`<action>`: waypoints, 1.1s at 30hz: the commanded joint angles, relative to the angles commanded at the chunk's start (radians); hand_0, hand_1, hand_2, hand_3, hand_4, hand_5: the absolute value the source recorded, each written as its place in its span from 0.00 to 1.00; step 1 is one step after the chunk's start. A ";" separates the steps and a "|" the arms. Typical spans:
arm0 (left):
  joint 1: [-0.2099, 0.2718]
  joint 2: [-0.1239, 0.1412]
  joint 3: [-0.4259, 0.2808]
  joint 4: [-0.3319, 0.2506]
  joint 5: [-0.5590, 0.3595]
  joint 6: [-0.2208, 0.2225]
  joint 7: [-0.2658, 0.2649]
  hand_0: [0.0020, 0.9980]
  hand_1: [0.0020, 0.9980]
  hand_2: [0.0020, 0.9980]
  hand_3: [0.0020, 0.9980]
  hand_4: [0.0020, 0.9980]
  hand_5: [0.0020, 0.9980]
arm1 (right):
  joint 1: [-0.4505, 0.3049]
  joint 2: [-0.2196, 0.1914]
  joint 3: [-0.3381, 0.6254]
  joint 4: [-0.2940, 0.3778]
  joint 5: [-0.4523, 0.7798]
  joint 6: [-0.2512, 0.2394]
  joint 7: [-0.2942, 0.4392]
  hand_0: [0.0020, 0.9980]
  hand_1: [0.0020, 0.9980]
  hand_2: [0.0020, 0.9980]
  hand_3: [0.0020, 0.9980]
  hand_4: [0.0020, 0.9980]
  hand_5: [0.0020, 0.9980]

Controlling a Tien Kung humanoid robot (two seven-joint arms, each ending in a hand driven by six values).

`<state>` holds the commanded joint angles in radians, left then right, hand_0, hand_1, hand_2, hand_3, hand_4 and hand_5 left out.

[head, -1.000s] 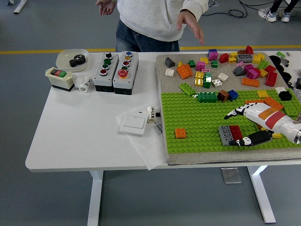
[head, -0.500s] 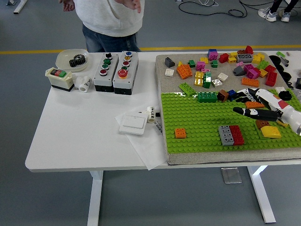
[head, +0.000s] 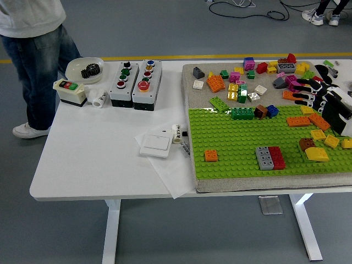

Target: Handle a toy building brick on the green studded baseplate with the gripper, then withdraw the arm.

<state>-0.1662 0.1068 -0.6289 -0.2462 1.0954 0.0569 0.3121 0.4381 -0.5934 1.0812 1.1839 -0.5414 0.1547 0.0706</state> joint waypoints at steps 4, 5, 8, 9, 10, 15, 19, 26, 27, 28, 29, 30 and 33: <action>0.000 0.000 0.000 0.000 0.000 0.000 0.000 0.74 0.75 0.75 0.60 0.67 0.60 | -0.003 0.011 0.024 -0.015 0.081 0.031 -0.009 0.89 0.83 0.84 0.86 1.00 0.95; 0.000 0.000 -0.001 0.000 0.000 0.000 0.000 0.74 0.75 0.75 0.60 0.67 0.60 | -0.003 0.013 0.027 -0.017 0.082 0.036 -0.009 0.89 0.83 0.84 0.86 1.00 0.95; 0.000 0.001 -0.001 0.000 0.001 -0.001 0.000 0.74 0.75 0.75 0.60 0.67 0.60 | -0.004 0.018 0.036 -0.026 0.092 0.050 -0.011 0.89 0.83 0.84 0.86 1.00 0.95; 0.000 0.001 0.000 0.000 0.000 -0.001 -0.001 0.74 0.75 0.74 0.60 0.67 0.60 | -0.005 0.020 0.041 -0.028 0.096 0.054 -0.013 0.92 0.84 0.85 0.87 1.00 1.00; 0.000 0.001 0.000 0.000 -0.001 -0.001 -0.001 0.74 0.75 0.74 0.60 0.67 0.60 | -0.006 0.022 0.044 -0.029 0.098 0.056 -0.014 0.92 0.84 0.85 0.87 1.00 1.00; -0.001 0.000 -0.001 0.000 0.001 -0.001 -0.001 0.75 0.75 0.74 0.60 0.67 0.60 | -0.007 0.026 0.058 -0.034 0.105 0.059 -0.021 0.92 0.85 0.86 0.87 1.00 1.00; -0.003 0.000 -0.001 0.001 -0.001 -0.001 -0.002 0.75 0.75 0.74 0.60 0.67 0.60 | -0.009 0.030 0.072 -0.036 0.124 0.053 -0.033 0.92 0.85 0.86 0.87 1.00 1.00; -0.005 -0.001 -0.001 0.002 -0.003 0.000 -0.004 0.75 0.75 0.75 0.60 0.67 0.60 | -0.012 0.037 0.097 -0.038 0.159 0.044 -0.055 0.92 0.85 0.86 0.87 1.00 1.00; -0.005 -0.001 -0.001 0.002 -0.002 0.000 -0.005 0.75 0.75 0.75 0.60 0.67 0.60 | -0.012 0.037 0.098 -0.038 0.163 0.043 -0.057 0.92 0.85 0.86 0.87 1.00 1.00; -0.005 -0.001 -0.001 0.002 -0.002 0.001 -0.005 0.75 0.75 0.75 0.60 0.67 0.60 | -0.012 0.038 0.101 -0.038 0.169 0.042 -0.060 0.92 0.85 0.86 0.87 1.00 1.00; -0.005 -0.001 -0.001 0.002 -0.002 0.001 -0.006 0.75 0.75 0.75 0.60 0.67 0.60 | -0.011 0.038 0.102 -0.038 0.172 0.041 -0.062 0.92 0.85 0.86 0.87 1.00 1.00; -0.005 -0.002 0.000 0.002 -0.003 0.001 -0.006 0.75 0.75 0.75 0.60 0.67 0.60 | -0.011 0.039 0.102 -0.037 0.178 0.040 -0.066 0.92 0.85 0.86 0.87 1.00 1.00; -0.005 -0.003 0.002 0.002 -0.005 0.000 -0.008 0.74 0.75 0.75 0.60 0.67 0.61 | -0.010 0.041 0.102 -0.037 0.185 0.038 -0.071 0.92 0.85 0.85 0.87 1.00 1.00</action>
<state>-0.1709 0.1040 -0.6273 -0.2443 1.0904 0.0571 0.3043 0.4277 -0.5521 1.1835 1.1465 -0.3568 0.1927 -0.0003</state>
